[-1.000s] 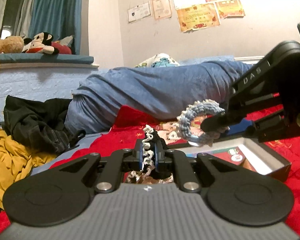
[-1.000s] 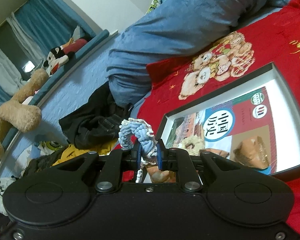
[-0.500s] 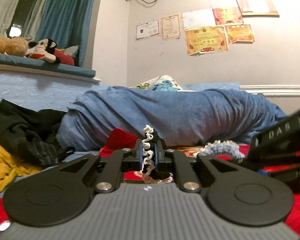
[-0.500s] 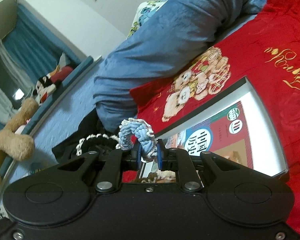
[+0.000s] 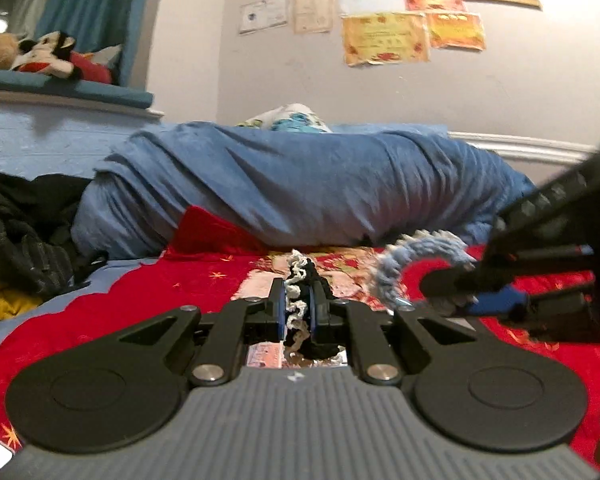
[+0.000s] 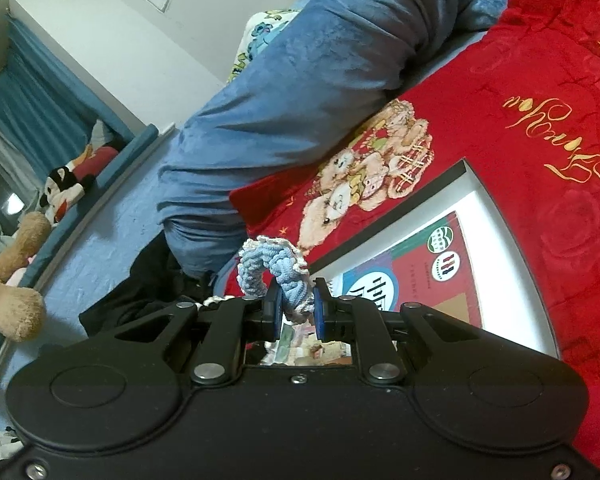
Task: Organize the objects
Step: 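Lower the white lace scrunchie with left while right lowers the blue scrunchie into the box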
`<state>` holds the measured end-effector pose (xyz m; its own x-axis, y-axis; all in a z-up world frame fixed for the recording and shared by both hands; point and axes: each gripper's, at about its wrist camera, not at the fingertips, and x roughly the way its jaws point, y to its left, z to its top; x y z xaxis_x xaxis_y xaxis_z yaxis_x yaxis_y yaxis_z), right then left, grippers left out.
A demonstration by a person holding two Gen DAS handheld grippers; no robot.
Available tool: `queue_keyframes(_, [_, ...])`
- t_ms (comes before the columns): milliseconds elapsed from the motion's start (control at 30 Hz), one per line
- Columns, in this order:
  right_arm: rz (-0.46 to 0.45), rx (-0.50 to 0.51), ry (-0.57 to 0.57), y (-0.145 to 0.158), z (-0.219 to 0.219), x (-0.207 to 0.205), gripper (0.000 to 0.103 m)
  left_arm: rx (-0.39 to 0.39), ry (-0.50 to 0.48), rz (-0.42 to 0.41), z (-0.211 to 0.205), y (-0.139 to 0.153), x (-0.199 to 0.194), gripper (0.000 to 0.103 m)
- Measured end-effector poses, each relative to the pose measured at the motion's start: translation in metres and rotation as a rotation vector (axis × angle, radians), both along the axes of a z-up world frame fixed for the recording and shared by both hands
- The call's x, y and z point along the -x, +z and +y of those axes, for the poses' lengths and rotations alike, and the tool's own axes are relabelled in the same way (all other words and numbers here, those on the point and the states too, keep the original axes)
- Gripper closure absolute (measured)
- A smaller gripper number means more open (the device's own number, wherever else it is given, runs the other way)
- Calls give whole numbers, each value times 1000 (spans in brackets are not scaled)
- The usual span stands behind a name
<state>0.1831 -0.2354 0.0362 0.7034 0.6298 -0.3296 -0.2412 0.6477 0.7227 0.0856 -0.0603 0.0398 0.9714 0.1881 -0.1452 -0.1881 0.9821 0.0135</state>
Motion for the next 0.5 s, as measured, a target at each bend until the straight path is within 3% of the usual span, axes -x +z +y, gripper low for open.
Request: queue_keyframes(500, [61,100,-38,-21,14,-18,85,-35,-50,49,-1,-15,-16,88])
